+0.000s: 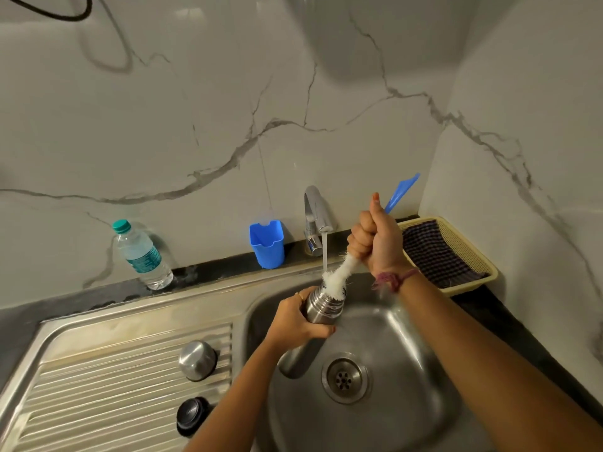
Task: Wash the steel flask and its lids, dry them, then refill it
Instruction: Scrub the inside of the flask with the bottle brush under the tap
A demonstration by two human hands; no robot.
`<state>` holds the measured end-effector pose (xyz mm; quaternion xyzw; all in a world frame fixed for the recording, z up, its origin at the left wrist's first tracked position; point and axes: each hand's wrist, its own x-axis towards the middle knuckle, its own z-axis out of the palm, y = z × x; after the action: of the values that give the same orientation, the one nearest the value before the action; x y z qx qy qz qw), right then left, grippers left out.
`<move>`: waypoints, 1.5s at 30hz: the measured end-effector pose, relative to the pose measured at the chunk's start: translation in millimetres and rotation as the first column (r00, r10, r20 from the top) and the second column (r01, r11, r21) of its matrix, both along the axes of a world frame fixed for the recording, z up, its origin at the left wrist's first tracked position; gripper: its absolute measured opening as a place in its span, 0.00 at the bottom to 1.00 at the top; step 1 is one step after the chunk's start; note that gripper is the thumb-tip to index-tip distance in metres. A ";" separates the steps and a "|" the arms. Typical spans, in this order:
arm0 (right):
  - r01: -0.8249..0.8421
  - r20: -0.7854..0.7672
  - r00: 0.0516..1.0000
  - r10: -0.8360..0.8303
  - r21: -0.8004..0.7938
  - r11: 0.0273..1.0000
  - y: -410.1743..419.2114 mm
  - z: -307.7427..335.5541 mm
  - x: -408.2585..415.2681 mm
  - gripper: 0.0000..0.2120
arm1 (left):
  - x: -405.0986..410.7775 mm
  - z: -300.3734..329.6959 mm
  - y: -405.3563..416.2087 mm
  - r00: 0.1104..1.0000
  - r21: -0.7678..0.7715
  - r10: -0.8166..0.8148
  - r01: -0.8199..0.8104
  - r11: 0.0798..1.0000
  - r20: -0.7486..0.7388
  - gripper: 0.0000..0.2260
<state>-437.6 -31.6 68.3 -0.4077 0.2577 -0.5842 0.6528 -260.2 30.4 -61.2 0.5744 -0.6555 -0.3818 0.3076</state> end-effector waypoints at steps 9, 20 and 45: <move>-0.183 -0.003 0.983 0.183 -0.064 0.981 -3.8 -15.8 -5.1 0.31 | 4.4 7.6 -2.0 0.996 0.034 -0.071 0.069 0.997 0.063 0.31; 0.204 -0.058 0.977 -0.207 -0.054 0.978 6.4 -15.8 11.6 0.26 | -4.2 12.1 -2.6 0.996 0.019 0.018 -0.020 1.000 0.084 0.30; 0.159 -0.622 0.756 -0.203 -0.127 0.979 -2.4 -57.0 -6.7 0.08 | -10.6 3.1 -24.5 0.993 0.011 0.104 -0.105 0.994 0.059 0.33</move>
<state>-444.4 -34.0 11.3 -0.5745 0.4804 -0.4818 0.4551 -270.8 5.9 -58.1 0.6209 -0.6306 -0.3531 0.3037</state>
